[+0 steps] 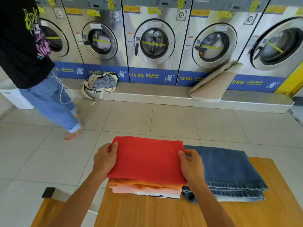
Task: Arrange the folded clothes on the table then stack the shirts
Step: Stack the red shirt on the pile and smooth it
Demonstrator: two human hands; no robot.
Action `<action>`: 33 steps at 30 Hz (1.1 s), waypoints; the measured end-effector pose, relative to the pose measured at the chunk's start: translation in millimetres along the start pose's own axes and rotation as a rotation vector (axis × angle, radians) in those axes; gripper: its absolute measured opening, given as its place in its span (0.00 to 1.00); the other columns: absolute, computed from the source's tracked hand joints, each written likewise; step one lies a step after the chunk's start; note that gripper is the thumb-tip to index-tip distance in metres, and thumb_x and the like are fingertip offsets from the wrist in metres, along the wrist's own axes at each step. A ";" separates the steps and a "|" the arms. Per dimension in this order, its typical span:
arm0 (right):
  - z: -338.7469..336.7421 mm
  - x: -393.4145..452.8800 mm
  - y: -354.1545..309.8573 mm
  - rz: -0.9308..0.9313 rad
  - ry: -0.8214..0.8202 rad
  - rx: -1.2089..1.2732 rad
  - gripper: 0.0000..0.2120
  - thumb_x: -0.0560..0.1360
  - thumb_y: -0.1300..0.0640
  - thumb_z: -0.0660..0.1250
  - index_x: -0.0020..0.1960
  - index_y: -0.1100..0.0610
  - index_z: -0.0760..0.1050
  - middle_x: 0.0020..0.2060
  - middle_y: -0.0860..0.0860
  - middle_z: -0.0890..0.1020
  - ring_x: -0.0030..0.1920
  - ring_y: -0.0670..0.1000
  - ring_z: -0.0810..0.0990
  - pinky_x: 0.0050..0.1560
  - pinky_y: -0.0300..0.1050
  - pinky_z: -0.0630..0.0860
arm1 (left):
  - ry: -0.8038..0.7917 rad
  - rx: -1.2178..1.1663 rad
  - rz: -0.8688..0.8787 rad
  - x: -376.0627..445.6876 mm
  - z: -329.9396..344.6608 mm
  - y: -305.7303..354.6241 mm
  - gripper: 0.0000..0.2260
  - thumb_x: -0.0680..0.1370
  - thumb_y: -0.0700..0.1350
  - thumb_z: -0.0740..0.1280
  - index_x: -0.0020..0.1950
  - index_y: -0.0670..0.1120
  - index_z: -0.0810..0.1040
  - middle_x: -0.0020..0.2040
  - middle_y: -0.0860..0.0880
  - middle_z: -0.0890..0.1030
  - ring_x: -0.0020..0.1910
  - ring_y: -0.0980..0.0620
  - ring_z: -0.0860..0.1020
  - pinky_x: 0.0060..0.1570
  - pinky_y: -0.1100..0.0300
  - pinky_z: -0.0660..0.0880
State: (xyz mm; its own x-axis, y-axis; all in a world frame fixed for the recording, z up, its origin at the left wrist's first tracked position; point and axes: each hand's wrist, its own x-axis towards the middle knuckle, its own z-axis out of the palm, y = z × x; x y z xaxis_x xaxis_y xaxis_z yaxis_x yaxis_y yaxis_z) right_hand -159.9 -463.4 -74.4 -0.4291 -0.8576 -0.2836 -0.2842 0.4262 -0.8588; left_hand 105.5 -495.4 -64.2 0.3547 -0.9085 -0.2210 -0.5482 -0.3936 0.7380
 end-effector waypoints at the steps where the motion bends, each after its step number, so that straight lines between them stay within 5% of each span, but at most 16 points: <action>1: 0.7 0.2 1.0 0.006 -0.012 -0.001 0.11 0.81 0.49 0.61 0.60 0.54 0.73 0.43 0.44 0.78 0.42 0.44 0.78 0.37 0.42 0.72 | -0.005 0.009 -0.007 -0.5 1.3 -0.5 0.22 0.81 0.58 0.54 0.62 0.44 0.76 0.54 0.44 0.80 0.48 0.47 0.77 0.45 0.54 0.72; 6: -2.3 0.2 -7.2 0.002 0.049 -0.111 0.11 0.81 0.54 0.62 0.61 0.57 0.73 0.55 0.53 0.80 0.43 0.46 0.77 0.39 0.42 0.72 | -0.004 0.033 -0.057 -4.4 -4.2 7.8 0.18 0.82 0.54 0.55 0.55 0.43 0.78 0.50 0.45 0.81 0.47 0.45 0.77 0.44 0.54 0.71; 10: 12.9 -17.4 -31.1 -0.403 0.282 -0.321 0.12 0.79 0.60 0.63 0.62 0.57 0.74 0.67 0.54 0.73 0.64 0.53 0.73 0.59 0.45 0.72 | 0.330 0.059 0.238 -12.3 -3.5 23.7 0.13 0.81 0.43 0.56 0.57 0.44 0.79 0.54 0.48 0.82 0.52 0.48 0.77 0.51 0.55 0.71; 12: 37.0 -30.4 -41.5 -0.641 0.185 -0.510 0.15 0.81 0.56 0.59 0.66 0.55 0.74 0.73 0.52 0.69 0.74 0.53 0.66 0.70 0.53 0.66 | 0.291 0.110 0.521 -19.2 13.0 33.3 0.13 0.81 0.43 0.57 0.58 0.45 0.80 0.56 0.48 0.83 0.56 0.48 0.79 0.59 0.53 0.72; 14: 58.1 -39.8 -38.4 -0.730 -0.040 -0.708 0.23 0.82 0.51 0.49 0.73 0.54 0.67 0.77 0.51 0.64 0.79 0.53 0.57 0.76 0.57 0.56 | 0.079 0.271 0.668 -24.6 34.2 33.2 0.18 0.81 0.49 0.53 0.64 0.47 0.77 0.64 0.49 0.79 0.66 0.48 0.75 0.69 0.51 0.66; 17: 57.8 -31.3 -22.4 -0.620 -0.238 -0.901 0.32 0.79 0.44 0.36 0.80 0.53 0.53 0.80 0.49 0.55 0.80 0.50 0.47 0.77 0.56 0.42 | -0.125 0.589 0.655 -19.3 43.3 14.7 0.27 0.80 0.58 0.39 0.74 0.56 0.64 0.77 0.52 0.63 0.78 0.51 0.55 0.76 0.48 0.46; 21: 29.5 -5.0 -14.8 -0.412 -0.217 -0.930 0.30 0.82 0.43 0.41 0.81 0.54 0.48 0.80 0.50 0.52 0.80 0.53 0.45 0.76 0.63 0.39 | -0.178 0.705 0.436 9.5 15.5 1.0 0.28 0.79 0.61 0.36 0.77 0.59 0.55 0.80 0.49 0.51 0.79 0.48 0.46 0.74 0.40 0.42; 23: 20.3 2.2 -18.7 -0.331 -0.178 -0.932 0.29 0.83 0.45 0.42 0.80 0.57 0.48 0.80 0.52 0.51 0.80 0.54 0.43 0.76 0.65 0.39 | -0.132 0.721 0.373 13.0 5.5 3.4 0.27 0.80 0.59 0.38 0.78 0.55 0.54 0.80 0.47 0.51 0.79 0.47 0.45 0.74 0.38 0.42; 26: 31.6 -7.6 -27.8 -0.475 -0.085 -0.859 0.28 0.83 0.45 0.42 0.80 0.55 0.51 0.80 0.51 0.51 0.80 0.53 0.43 0.76 0.62 0.39 | -0.055 0.642 0.550 -7.3 16.9 15.1 0.28 0.80 0.60 0.37 0.78 0.53 0.55 0.80 0.49 0.50 0.79 0.50 0.43 0.74 0.42 0.38; 29: 55.8 -24.2 -24.9 -0.645 -0.193 -0.871 0.29 0.82 0.44 0.39 0.80 0.52 0.51 0.80 0.49 0.52 0.80 0.51 0.44 0.77 0.59 0.41 | -0.140 0.666 0.634 -25.8 39.9 15.7 0.29 0.78 0.60 0.36 0.77 0.57 0.55 0.80 0.52 0.51 0.79 0.52 0.43 0.75 0.43 0.40; 33: 53.8 -16.5 -12.8 -0.622 -0.249 -0.900 0.27 0.82 0.43 0.41 0.80 0.48 0.52 0.80 0.46 0.53 0.80 0.50 0.47 0.76 0.60 0.43 | -0.168 0.695 0.587 -18.2 43.1 7.6 0.25 0.80 0.59 0.41 0.76 0.61 0.56 0.79 0.53 0.55 0.79 0.52 0.49 0.75 0.42 0.45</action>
State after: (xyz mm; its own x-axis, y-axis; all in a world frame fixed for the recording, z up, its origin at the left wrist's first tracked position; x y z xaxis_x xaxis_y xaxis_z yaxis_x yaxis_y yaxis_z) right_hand -103.1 -470.1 -81.7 0.1584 -0.9844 -0.0768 -0.9487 -0.1302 -0.2882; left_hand 62.2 -488.0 -82.0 -0.2085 -0.9761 -0.0619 -0.9557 0.1899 0.2249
